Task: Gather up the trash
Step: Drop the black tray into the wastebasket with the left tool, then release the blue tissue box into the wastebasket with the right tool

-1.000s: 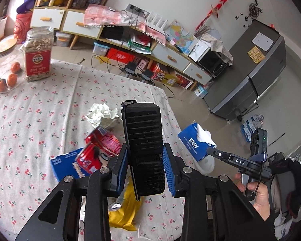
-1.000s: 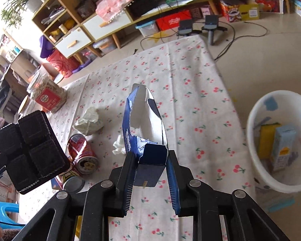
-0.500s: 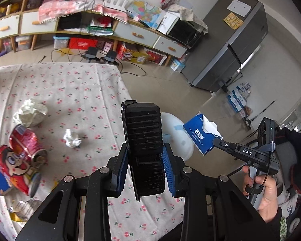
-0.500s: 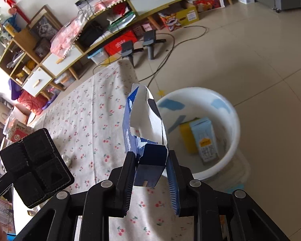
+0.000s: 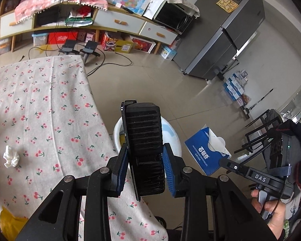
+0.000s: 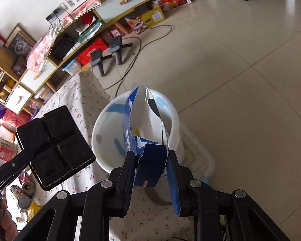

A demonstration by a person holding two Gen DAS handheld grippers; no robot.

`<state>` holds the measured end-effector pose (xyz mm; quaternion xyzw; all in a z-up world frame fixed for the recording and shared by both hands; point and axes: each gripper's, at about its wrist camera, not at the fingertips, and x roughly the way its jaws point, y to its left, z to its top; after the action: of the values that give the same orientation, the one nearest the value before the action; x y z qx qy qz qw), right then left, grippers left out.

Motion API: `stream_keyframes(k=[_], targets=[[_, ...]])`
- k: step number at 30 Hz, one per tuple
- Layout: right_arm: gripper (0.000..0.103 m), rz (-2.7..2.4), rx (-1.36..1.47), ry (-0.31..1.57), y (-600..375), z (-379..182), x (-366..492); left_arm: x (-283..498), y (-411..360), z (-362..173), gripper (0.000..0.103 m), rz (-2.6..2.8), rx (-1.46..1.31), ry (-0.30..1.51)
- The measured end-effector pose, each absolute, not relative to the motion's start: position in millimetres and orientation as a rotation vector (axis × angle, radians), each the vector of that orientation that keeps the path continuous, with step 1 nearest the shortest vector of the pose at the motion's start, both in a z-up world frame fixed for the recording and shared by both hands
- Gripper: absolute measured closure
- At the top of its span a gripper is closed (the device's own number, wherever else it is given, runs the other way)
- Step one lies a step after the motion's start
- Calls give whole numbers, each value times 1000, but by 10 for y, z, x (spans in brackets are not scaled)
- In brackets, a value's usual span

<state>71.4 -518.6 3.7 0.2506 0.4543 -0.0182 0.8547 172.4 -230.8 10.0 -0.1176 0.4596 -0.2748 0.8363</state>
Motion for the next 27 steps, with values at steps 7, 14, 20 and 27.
stream_keyframes(k=[7, 14, 20, 27], targets=[[75, -53, 516, 951, -5195, 59, 725, 1964, -2536, -62, 61, -542, -195, 993], [75, -56, 503, 953, -5166, 64, 770, 1915, -2418, -72, 25, -492, -137, 997], [75, -58, 495, 958, -5089, 63, 860, 1794, -2080, -21, 17, -463, -98, 986], [74, -65, 484, 966, -4945, 46, 1041, 1587, -1586, 110, 14, -438, -66, 959]])
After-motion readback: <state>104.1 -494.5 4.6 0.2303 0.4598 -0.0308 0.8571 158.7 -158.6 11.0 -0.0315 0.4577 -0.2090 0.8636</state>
